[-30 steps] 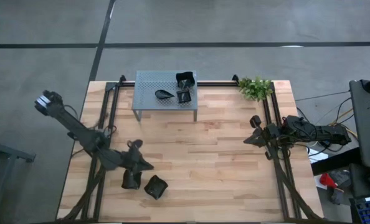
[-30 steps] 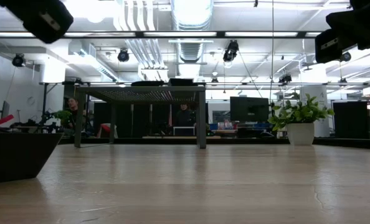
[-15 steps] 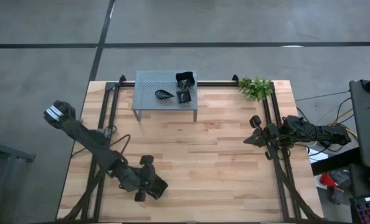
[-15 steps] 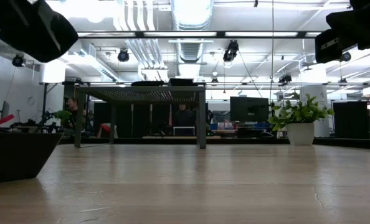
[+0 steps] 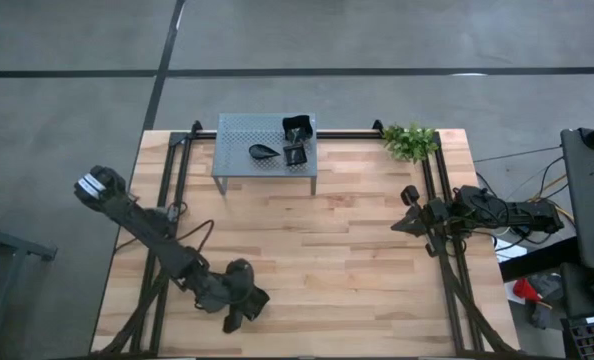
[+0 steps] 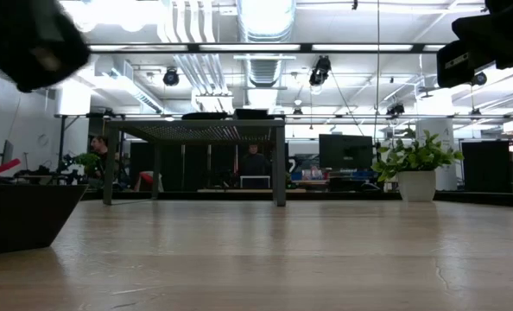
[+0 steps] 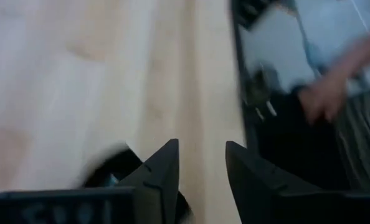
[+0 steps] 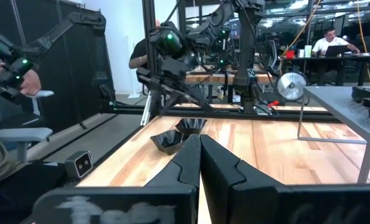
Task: Pick & Place Mini shaped plates
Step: Stack the black distorted square plate on top of the other black distorted square plate on the shelf
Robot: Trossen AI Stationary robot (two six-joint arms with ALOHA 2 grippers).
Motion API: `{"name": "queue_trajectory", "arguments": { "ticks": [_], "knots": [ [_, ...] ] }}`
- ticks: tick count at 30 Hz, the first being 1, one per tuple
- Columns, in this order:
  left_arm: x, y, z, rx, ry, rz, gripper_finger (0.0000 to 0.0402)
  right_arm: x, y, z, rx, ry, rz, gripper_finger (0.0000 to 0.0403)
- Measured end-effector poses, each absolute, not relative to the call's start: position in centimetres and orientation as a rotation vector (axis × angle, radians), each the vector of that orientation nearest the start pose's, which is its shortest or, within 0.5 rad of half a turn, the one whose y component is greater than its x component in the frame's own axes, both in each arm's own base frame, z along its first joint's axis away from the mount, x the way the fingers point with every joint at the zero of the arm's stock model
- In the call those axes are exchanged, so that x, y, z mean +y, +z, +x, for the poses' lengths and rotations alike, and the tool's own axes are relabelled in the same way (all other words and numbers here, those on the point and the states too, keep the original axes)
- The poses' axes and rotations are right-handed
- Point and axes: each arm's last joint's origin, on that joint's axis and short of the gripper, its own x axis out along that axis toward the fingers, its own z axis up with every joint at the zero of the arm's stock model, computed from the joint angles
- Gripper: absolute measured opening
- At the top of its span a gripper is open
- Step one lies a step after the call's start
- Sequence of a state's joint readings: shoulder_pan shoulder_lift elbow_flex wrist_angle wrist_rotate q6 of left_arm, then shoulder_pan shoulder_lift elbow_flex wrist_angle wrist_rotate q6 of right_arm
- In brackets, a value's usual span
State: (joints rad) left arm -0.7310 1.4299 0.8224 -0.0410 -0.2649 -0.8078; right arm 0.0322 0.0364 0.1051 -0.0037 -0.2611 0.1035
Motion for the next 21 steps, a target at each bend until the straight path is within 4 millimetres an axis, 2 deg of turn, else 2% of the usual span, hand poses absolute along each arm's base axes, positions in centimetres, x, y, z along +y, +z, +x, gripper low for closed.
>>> {"name": "queue_trajectory", "arguments": {
  "ticks": [4, 9, 21],
  "knots": [
    [-20.4, 20.9, 21.1, 0.77, -0.301, -0.359, 0.0119, 1.0, 19.6, 9.2, -0.05, 0.296, 0.095, 0.0008],
    [-21.2, 20.1, 19.7, 0.808, -0.319, -0.222, 0.0108, 1.0, 19.6, 9.2, -0.049, 0.296, 0.095, 0.0008],
    [-21.8, 17.1, 19.9, 0.881, -0.285, -0.115, 0.0096, 1.0, 19.6, 9.2, -0.049, 0.297, 0.095, 0.0008]
  ]
}}
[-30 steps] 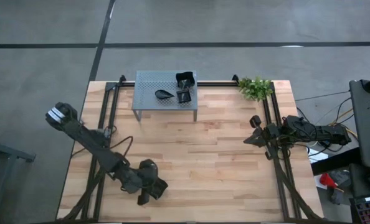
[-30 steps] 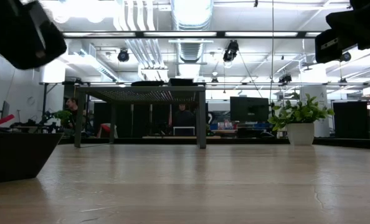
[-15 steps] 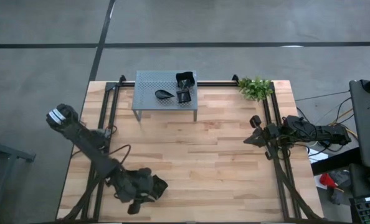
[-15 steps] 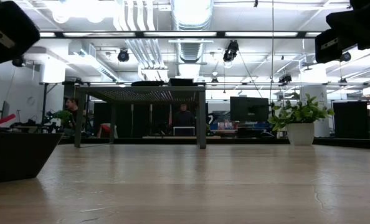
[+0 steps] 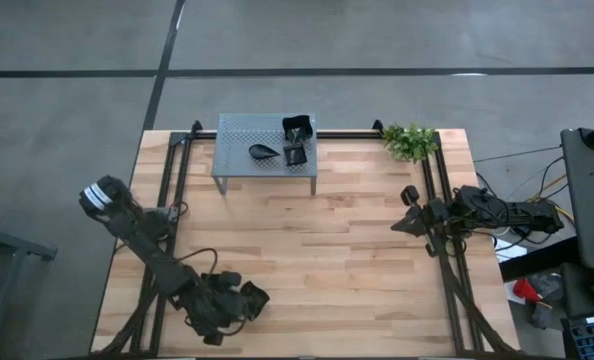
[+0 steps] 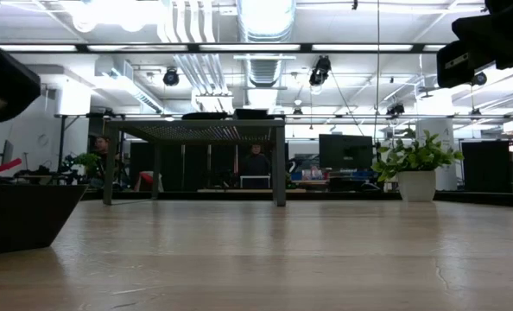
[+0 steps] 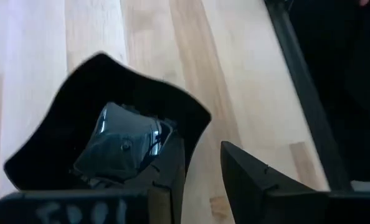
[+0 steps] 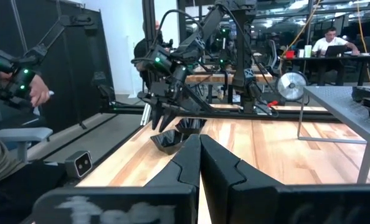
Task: Pick & Place Mini shaped plates
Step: Stack the black distorted square plate on top of the other black distorted square plate on the shelf
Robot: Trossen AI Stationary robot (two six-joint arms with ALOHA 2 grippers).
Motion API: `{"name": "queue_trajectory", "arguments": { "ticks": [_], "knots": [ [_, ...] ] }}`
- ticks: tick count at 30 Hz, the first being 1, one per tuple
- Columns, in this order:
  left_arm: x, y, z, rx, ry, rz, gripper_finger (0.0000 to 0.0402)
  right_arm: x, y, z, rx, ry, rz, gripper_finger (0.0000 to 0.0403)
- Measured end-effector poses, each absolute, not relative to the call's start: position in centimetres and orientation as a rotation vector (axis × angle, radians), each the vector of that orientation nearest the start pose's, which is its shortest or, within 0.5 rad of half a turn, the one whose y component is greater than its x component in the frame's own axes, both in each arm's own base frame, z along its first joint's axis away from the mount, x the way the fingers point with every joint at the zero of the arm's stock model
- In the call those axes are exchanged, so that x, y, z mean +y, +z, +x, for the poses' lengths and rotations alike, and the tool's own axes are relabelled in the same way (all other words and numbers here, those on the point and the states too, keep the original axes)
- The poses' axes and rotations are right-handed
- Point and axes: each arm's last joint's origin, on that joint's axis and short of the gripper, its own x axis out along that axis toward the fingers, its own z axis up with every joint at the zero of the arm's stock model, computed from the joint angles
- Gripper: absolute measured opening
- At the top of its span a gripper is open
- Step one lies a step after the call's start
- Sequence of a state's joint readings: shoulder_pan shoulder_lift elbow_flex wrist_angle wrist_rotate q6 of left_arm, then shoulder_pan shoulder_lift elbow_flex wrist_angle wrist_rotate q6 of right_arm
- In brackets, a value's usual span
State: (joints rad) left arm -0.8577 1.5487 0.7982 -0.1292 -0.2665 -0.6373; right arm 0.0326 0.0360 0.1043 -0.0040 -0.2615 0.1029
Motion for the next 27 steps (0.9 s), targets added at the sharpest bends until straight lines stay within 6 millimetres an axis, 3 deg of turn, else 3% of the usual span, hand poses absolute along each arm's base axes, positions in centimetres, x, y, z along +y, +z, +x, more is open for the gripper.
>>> {"name": "queue_trajectory", "arguments": {
  "ticks": [27],
  "knots": [
    [-21.58, 16.08, 20.02, 0.889, -0.265, 0.013, 0.0096, 1.05, 19.57, 9.17, -0.049, 0.297, 0.094, 0.0008]
  ]
}}
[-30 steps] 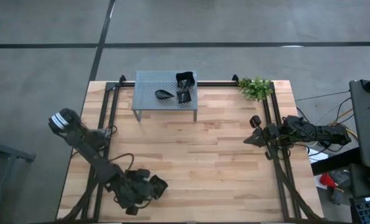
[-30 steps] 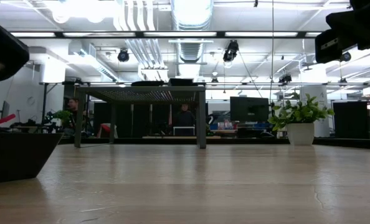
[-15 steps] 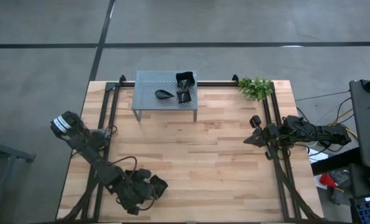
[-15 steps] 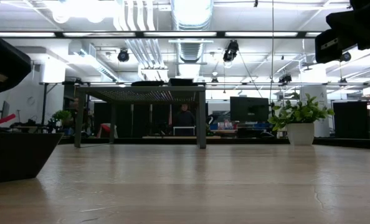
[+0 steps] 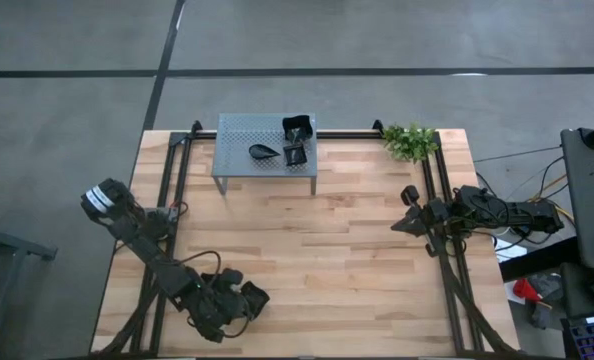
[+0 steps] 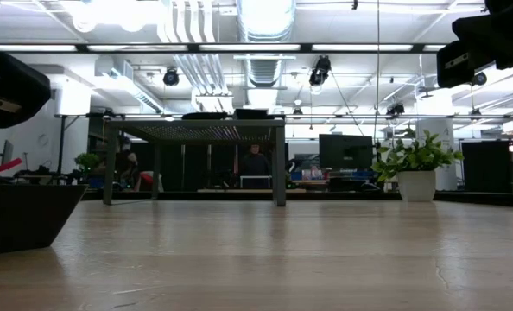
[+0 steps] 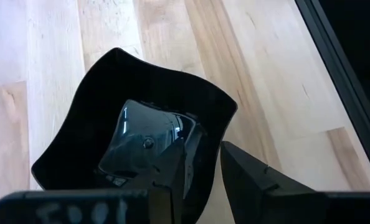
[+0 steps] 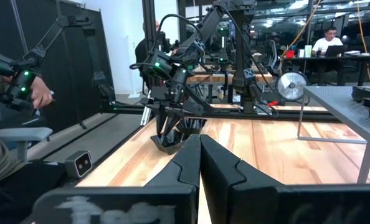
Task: Pick & Place Mini shaped plates
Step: Stack the black distorted square plate on top of the other black distorted square plate on the shelf
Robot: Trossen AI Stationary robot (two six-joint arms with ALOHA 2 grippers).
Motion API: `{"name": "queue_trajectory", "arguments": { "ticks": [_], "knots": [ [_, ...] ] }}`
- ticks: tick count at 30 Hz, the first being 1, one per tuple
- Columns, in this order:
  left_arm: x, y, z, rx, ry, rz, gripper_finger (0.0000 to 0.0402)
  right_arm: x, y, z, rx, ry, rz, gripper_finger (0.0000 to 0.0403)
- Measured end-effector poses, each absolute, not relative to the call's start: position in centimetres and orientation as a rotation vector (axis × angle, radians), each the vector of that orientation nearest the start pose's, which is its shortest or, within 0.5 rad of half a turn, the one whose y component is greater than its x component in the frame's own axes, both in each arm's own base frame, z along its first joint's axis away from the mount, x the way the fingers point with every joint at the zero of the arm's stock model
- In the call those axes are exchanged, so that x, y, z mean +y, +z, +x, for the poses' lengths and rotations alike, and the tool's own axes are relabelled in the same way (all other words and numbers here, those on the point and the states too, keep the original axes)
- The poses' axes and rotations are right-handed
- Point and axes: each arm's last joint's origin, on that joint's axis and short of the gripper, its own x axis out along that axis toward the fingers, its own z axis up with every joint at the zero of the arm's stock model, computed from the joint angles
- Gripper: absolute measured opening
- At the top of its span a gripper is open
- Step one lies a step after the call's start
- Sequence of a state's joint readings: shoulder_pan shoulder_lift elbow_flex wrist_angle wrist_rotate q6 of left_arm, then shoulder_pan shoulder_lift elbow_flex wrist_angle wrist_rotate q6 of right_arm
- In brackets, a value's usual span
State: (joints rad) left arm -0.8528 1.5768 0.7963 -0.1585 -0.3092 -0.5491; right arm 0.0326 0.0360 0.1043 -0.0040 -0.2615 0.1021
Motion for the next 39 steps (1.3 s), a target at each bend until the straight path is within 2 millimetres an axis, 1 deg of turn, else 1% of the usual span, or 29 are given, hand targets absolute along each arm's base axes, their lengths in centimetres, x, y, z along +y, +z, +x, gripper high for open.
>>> {"name": "queue_trajectory", "arguments": {
  "ticks": [7, 13, 24, 32, 39],
  "knots": [
    [-21.7, 16.1, 19.9, 0.891, -0.278, -0.003, 0.0096, 1.0, 19.6, 9.2, -0.049, 0.297, 0.096, 0.0008],
    [-21.6, 16.0, 19.8, 0.889, -0.282, 0.041, 0.0096, 1.0, 19.6, 9.2, -0.049, 0.297, 0.094, 0.0008],
    [-21.4, 15.6, 19.7, 0.898, -0.272, 0.041, 0.0096, 1.0, 19.6, 9.2, -0.049, 0.297, 0.095, 0.0008],
    [-21.7, 14.2, 19.8, 0.948, -0.266, 0.045, 0.0096, 1.0, 19.6, 9.2, -0.049, 0.296, 0.094, 0.0008],
    [-21.8, 14.6, 20.0, 0.925, -0.249, 0.036, 0.0082, 1.0, 19.6, 9.2, -0.049, 0.296, 0.095, 0.0008]
  ]
}}
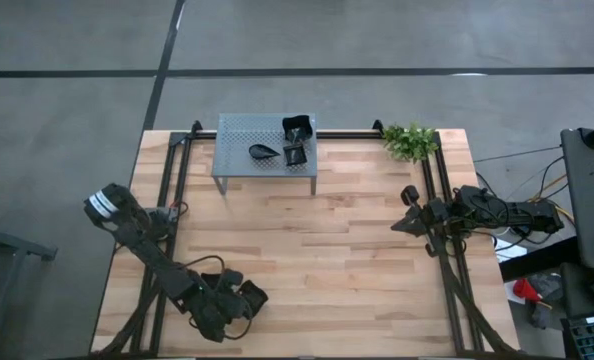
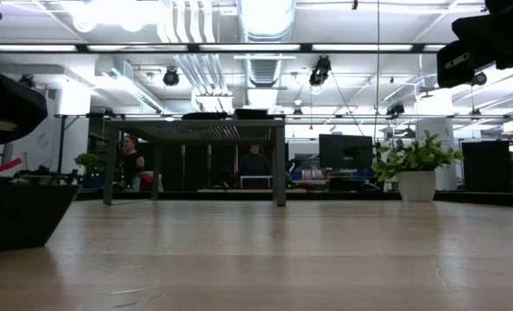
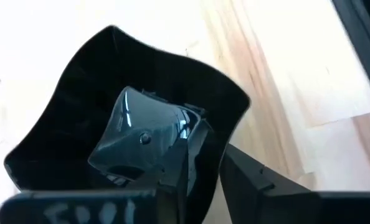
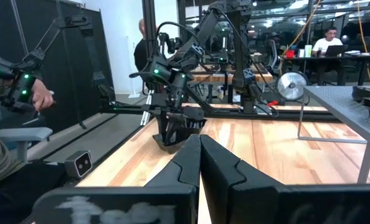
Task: Pick & Place Mini shaped plates
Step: Stack the black distorted square plate on top of the other black distorted square plate on the shelf
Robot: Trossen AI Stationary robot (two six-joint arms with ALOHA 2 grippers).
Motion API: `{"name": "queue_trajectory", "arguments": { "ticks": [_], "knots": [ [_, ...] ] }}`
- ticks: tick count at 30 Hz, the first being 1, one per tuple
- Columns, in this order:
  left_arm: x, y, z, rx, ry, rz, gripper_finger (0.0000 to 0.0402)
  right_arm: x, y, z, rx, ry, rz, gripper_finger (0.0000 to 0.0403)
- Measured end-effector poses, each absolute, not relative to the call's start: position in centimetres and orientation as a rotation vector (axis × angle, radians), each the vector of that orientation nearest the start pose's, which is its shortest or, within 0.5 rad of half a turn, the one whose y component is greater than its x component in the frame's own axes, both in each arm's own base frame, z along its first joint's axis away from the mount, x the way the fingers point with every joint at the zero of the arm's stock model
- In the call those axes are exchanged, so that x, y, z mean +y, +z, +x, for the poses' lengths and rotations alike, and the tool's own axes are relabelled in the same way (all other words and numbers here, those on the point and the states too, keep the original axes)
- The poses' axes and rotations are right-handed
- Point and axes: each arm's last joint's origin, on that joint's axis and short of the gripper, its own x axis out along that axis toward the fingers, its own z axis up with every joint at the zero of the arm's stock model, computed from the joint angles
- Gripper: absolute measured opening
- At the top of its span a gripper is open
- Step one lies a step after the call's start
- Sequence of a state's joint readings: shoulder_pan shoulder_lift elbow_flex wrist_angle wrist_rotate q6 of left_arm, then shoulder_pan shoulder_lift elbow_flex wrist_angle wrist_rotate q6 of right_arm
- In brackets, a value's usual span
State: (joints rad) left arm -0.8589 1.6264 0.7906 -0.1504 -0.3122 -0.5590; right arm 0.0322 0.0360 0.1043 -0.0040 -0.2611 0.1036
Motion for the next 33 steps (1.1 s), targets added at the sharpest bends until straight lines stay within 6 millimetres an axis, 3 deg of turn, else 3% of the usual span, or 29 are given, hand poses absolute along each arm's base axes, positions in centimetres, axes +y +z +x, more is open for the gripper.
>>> {"name": "queue_trajectory", "arguments": {
  "ticks": [17, 23, 33],
  "knots": [
    [-21.8, 15.5, 20.1, 0.891, -0.242, 0.022, 0.0005, 1.0, 19.6, 9.2, -0.049, 0.296, 0.095, 0.0008],
    [-21.8, 17.2, 21.4, 0.774, -0.106, 0.052, 0.0001, 1.0, 19.6, 9.2, -0.049, 0.296, 0.095, 0.0008],
    [-19.5, 20.5, 24.2, 0.689, 0.192, 0.366, 0.0001, 1.0, 19.6, 9.2, -0.049, 0.296, 0.095, 0.0008]
  ]
}}
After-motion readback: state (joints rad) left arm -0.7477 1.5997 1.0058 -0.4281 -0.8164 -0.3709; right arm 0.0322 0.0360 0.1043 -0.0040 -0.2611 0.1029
